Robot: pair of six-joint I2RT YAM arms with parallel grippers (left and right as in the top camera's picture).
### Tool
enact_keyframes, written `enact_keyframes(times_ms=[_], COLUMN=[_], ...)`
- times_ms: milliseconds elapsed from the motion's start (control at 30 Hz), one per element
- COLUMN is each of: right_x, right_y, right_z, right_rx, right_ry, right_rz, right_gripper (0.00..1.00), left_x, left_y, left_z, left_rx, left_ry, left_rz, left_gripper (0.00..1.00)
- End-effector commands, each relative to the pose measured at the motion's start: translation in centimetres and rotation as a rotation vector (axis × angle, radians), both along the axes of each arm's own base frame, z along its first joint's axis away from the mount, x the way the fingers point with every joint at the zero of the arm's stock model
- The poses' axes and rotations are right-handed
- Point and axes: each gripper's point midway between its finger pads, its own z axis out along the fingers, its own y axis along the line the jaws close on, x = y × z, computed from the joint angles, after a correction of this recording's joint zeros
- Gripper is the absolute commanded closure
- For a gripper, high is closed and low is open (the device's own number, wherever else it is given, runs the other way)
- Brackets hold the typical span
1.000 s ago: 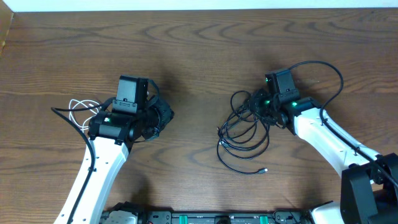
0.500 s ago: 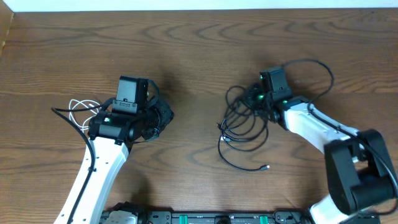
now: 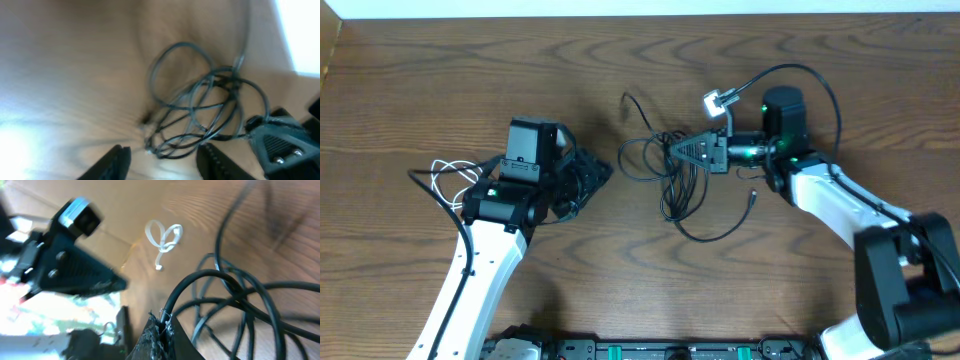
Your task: Untangle cables
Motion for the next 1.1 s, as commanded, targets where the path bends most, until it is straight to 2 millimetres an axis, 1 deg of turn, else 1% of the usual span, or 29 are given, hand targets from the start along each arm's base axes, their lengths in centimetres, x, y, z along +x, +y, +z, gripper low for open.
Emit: enact_keyframes(times_ms=[0,133,267,400,533,633,767,867,900,1033,1067], right_x=[-2.9,-3.6,-4.0,-4.2,-3.8,-4.1,-4.5,-5.1,-5.4,-6.4,-6.7], right_y=[0.0,-0.3,-0.6,-0.9,-1.2,-1.4,-1.6,-1.8,-1.9,-2.2,-2.3], right_z=[5.4,8.3,10.1,10.5,9.3,9.1,10.4,11.8,12.4,14.1,14.5], right_rx=[0.084,0.091,0.084,0.064,0.010,-0.001,0.008,0.019,0.026,0.045,0.049], right_ry=[-0.153,-0.246,-0.286,-0.282,-0.239,-0.213,-0.224,-0.251,-0.265,-0.296,-0.303], right_rz=[0.122,0.097,0.063,0.029,-0.025,-0.032,-0.048,-0.062,-0.063,-0.067,-0.068], right_gripper=[0.99,0.99,0.99,0.99,0.99,0.99,0.99,0.99,0.99,0.99,0.99], left_x=[0.4,0.8,0.7,0.5,0.8,0.8,0.7,0.4,0.3,0.8,1.0], left_y=[-2.6,-2.8,-3.5,-5.2,-6.8,-7.6,-8.8,-10.1,-10.7,-12.0,-12.1], left_z=[2.6,2.9,3.2,3.9,5.1,5.6,4.3,2.9,2.0,0.1,-0.4], left_rx=[-0.094,-0.123,-0.149,-0.163,-0.182,-0.182,-0.148,-0.144,-0.133,-0.125,-0.121], left_ry=[-0.123,-0.117,-0.103,-0.141,-0.215,-0.246,-0.224,-0.174,-0.156,-0.128,-0.122], left_rz=[-0.169,-0.134,-0.123,-0.173,-0.220,-0.239,-0.251,-0.267,-0.278,-0.302,-0.301], left_gripper=[0.46,0.40,0.38,0.37,0.37,0.37,0.37,0.37,0.37,0.38,0.41])
